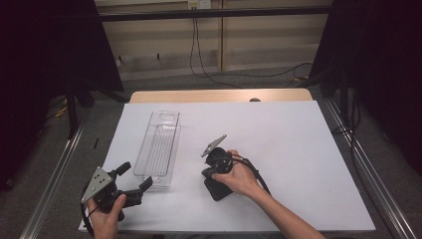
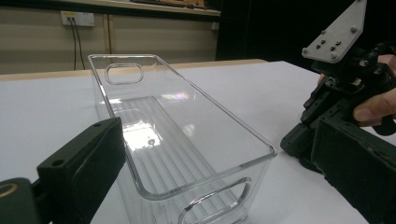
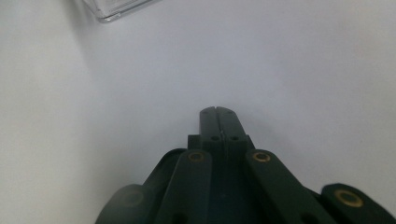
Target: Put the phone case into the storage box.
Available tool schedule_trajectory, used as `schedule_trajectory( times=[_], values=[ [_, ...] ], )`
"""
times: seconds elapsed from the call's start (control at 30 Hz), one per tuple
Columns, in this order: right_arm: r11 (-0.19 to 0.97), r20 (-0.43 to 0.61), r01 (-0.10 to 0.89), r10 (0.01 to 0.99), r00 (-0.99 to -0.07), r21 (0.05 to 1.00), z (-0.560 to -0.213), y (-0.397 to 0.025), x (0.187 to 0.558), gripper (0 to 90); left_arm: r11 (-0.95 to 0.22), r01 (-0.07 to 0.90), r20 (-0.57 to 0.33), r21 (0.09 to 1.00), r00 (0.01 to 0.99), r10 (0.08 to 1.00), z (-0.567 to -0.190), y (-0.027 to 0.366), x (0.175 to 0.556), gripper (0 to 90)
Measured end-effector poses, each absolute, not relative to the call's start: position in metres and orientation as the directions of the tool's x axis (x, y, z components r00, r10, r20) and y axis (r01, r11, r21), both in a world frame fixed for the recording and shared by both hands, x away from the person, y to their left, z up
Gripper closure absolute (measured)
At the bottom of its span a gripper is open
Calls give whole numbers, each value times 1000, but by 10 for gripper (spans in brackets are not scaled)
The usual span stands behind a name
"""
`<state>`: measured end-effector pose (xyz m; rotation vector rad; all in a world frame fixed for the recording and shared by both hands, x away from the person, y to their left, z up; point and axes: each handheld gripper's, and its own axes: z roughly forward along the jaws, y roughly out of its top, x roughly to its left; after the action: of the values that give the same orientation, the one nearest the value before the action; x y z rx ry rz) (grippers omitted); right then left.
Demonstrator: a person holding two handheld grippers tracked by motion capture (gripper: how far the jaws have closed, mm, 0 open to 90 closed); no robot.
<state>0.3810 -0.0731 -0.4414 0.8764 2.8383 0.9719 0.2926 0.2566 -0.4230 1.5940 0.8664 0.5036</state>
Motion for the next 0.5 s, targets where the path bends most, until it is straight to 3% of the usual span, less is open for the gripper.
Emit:
schedule_trajectory(
  times=[0.5],
  values=[
    [663, 159, 490, 496, -854, 566, -440, -76, 362, 900, -41, 259, -137, 965, 630, 764, -424, 256, 293, 30]
  ],
)
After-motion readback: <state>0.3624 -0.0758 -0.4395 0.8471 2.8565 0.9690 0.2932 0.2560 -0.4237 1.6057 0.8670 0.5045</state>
